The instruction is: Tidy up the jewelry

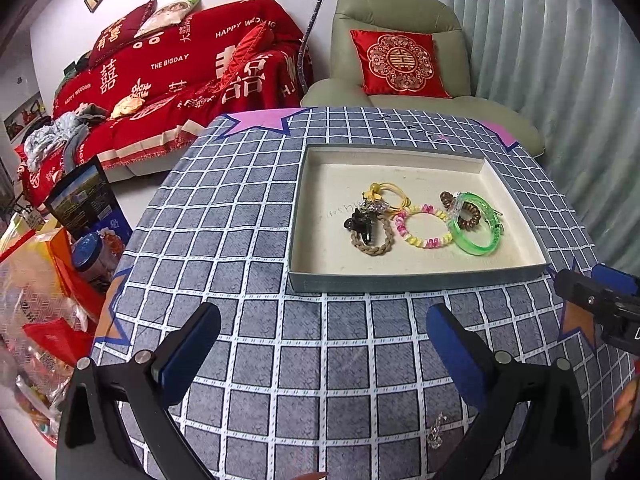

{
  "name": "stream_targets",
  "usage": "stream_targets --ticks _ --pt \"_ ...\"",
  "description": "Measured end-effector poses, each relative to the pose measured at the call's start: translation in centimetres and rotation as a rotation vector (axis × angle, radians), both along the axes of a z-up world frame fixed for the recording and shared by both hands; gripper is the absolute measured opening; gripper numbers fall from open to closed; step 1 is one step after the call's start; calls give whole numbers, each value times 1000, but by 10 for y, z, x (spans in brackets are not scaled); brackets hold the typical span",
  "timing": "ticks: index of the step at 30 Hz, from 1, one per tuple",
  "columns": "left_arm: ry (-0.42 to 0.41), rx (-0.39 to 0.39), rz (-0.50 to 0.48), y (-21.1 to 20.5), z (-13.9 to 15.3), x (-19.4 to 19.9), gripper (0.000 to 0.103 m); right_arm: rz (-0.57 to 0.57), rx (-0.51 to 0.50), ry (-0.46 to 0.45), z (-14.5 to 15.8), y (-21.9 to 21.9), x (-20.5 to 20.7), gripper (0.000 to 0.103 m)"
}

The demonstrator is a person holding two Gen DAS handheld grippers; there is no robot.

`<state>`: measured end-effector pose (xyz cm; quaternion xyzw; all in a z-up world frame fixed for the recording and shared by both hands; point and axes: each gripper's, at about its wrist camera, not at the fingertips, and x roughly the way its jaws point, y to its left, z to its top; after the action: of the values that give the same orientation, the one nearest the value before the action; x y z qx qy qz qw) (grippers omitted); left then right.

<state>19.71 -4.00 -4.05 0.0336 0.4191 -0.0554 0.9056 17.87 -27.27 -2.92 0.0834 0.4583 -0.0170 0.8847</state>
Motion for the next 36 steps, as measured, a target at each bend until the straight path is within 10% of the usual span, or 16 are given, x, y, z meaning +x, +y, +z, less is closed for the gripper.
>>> stream_targets --ticks 36 --pt "-23 5 13 9 8 -43 103 -37 -62 -145 7 18 -41 90"
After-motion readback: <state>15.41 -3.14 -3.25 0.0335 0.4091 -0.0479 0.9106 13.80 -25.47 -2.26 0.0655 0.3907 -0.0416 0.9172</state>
